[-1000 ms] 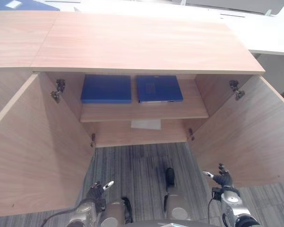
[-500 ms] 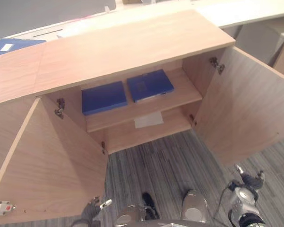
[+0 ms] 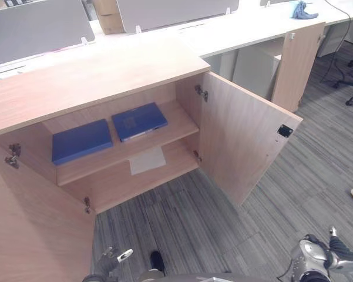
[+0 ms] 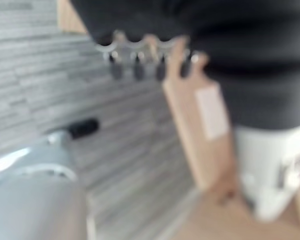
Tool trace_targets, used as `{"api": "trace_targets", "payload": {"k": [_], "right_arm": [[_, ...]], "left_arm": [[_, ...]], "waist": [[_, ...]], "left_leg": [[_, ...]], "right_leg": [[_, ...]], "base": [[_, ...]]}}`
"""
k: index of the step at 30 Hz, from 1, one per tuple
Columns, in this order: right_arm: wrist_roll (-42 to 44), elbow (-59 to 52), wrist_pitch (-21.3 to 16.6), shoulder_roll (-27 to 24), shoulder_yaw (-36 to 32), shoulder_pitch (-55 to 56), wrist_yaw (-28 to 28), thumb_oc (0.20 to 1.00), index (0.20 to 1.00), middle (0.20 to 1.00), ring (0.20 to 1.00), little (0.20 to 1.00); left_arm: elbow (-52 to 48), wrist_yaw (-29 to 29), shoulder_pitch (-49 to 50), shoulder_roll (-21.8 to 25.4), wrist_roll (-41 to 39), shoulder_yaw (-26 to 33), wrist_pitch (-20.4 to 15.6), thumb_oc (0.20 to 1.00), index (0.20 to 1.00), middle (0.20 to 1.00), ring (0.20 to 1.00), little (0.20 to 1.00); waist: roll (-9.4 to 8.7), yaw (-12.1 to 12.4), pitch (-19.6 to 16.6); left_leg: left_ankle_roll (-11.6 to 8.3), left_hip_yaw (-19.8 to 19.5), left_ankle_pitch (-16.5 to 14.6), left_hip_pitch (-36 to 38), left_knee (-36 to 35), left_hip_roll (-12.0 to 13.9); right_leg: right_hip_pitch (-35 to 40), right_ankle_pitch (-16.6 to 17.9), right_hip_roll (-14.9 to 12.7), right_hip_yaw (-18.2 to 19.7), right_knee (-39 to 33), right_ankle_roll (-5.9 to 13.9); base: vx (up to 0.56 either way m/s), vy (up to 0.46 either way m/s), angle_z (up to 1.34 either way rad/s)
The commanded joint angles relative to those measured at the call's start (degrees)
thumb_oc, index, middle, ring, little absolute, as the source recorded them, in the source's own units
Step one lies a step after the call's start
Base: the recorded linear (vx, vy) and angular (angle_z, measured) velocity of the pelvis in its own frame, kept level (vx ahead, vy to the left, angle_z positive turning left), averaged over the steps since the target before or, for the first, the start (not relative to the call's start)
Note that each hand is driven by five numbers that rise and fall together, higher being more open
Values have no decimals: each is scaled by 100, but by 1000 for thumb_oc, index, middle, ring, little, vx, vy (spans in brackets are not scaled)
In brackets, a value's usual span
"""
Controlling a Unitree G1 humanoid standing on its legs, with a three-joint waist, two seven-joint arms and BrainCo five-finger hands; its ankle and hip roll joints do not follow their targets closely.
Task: Put the empty folder in the office cabinet
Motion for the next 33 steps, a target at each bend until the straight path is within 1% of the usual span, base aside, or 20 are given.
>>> {"api": "trace_targets", "payload": {"k": [1,3,4,5,6,7,8,9,11,12,13,14,16,18,21,22,23,26,28,33], "right_arm": [[114,67,-31,-477,-108,-592,1224,1000,1000,1000,1000,1000],[434,71,369,-994,-93,-790,1880,1000,1000,1000,1000,1000],[526,139,468,-1208,-138,-884,2007,1000,1000,1000,1000,1000],[526,139,468,-1208,-138,-884,2007,1000,1000,1000,1000,1000],[495,202,499,-1374,-166,-969,1967,1000,1000,1000,1000,1000],[675,352,558,-1780,-240,-1241,1994,1000,1000,1000,1000,1000],[761,452,538,-1964,-267,-1411,2101,1000,1000,1000,1000,1000],[761,452,538,-1964,-267,-1411,2101,1000,1000,1000,1000,1000],[863,537,551,-2315,-250,-1763,2110,1000,1000,1000,1000,1000],[865,622,540,-2630,-269,-2002,2334,1000,1000,1000,1000,1000],[845,643,539,-2702,-259,-2061,2411,1000,1000,1000,1000,1000],[869,676,543,-2862,-226,-2179,2641,1000,1000,1000,1000,1000],[956,728,763,-3164,-33,-2534,3532,1000,1000,1000,1000,1000],[1083,731,1109,-3290,128,-2674,4191,1000,1000,1000,1000,1000],[764,725,1344,-3530,390,-2828,4897,1000,1000,1000,1000,1000],[736,710,1349,-3655,556,-2955,5472,1000,1000,1000,1000,1000],[736,710,1349,-3655,556,-2955,5472,1000,1000,1000,1000,1000],[551,762,1393,-3750,735,-3110,5975,1000,1000,1000,1000,1000],[345,711,1395,-3821,988,-3303,6409,1000,1000,1000,1000,1000],[107,716,1397,-3993,1396,-3730,6832,1000,1000,1000,1000,1000]], "left_arm": [[-41,17,-274,254,320,-33,66,1000,1000,1000,1000,1000],[-67,-41,-259,409,512,22,249,1000,1000,1000,1000,1000],[-58,-34,-268,469,574,28,314,1000,1000,1000,1000,1000],[-58,-34,-268,469,574,28,314,1000,1000,1000,1000,1000],[-38,-19,-286,512,627,31,385,1000,1000,1000,1000,1000],[30,1,-348,608,629,-3,471,1000,1000,1000,1000,1000],[66,10,-387,640,583,-47,471,1000,1000,1000,1000,1000],[66,10,-387,640,583,-47,471,1000,1000,1000,1000,1000],[133,-10,-501,680,450,-131,468,1000,1000,1000,1000,1000],[188,-52,-549,676,329,-203,428,1000,1000,1000,1000,1000],[206,-63,-563,662,307,-216,422,1000,1000,1000,1000,1000],[245,-94,-569,642,278,-243,400,1000,1000,1000,1000,1000],[385,-193,-523,598,337,-266,270,1000,1000,1000,1000,1000],[417,-258,-496,588,397,-232,252,1000,1000,1000,1000,1000],[359,-315,-485,636,501,-191,290,1000,1000,1000,1000,1000],[341,-380,-498,675,582,-143,287,1000,1000,1000,1000,1000],[341,-380,-498,675,582,-143,287,1000,1000,1000,1000,1000],[395,-393,-557,695,605,-163,266,1000,1000,1000,1000,1000],[388,-388,-586,726,630,-179,293,1000,1000,1000,1000,1000],[398,-449,-716,870,592,-195,380,1000,1000,1000,1000,1000]], "waist": [[237,272,292],[227,340,281],[232,359,281],[232,359,281],[244,375,283],[302,389,319],[356,395,365],[356,395,365],[499,390,476],[628,389,567],[666,387,580],[728,387,618],[834,392,709],[860,383,750],[870,377,811],[870,364,849],[870,364,849],[857,346,880],[853,340,898],[897,339,964]], "left_leg": [[264,135,-1780,988,248,-278],[169,100,-1682,925,166,-259],[139,89,-1646,891,136,-254],[139,89,-1646,891,136,-254],[116,82,-1611,860,110,-250],[55,54,-1527,754,82,-240],[28,46,-1492,693,71,-236],[28,46,-1492,693,71,-236],[-12,7,-1417,551,46,-251],[-56,-32,-1342,430,19,-265],[-67,-43,-1323,394,12,-266],[-95,-60,-1277,328,4,-258],[-169,-100,-1170,205,4,-231],[-224,-87,-1104,164,4,-199],[-285,-49,-1019,138,4,-134],[-331,-18,-968,110,15,-82],[-331,-18,-968,110,15,-82],[-364,3,-941,101,36,-42],[-429,-34,-1007,180,43,-26],[-455,-23,-982,161,47,-25]], "right_leg": [[-633,96,-188,-113,273,-36],[-643,125,-120,-209,126,-73],[-667,127,-98,-241,98,-81],[-667,127,-98,-241,98,-81],[-693,125,-86,-264,88,-87],[-786,119,-70,-300,93,-107],[-839,105,-59,-313,99,-122],[-839,105,-59,-313,99,-122],[-971,88,-45,-308,100,-152],[-1088,81,-27,-289,97,-174],[-1123,80,-20,-280,97,-183],[-1179,77,-6,-266,95,-201],[-1254,67,25,-234,88,-248],[-1269,66,27,-244,83,-263],[-1279,54,15,-303,104,-291],[-1322,34,15,-329,152,-312],[-1322,34,15,-329,152,-312],[-1340,6,24,-339,193,-327],[-1263,-110,18,-303,203,-301],[-1322,-120,2,-328,252,-303]], "base": [[11,-126,16],[-14,-248,21],[-27,-175,12],[-19,-126,17],[-47,-160,17],[-94,-199,17],[-86,-139,5],[-101,-43,1],[-159,-18,9],[-176,-8,7],[-163,2,3],[-106,-16,2],[-92,-34,-5],[-27,-53,-15],[-40,-82,1],[-53,-67,5],[-44,-64,1],[17,-41,-3],[79,-29,-1],[-8,-16,1]]}}
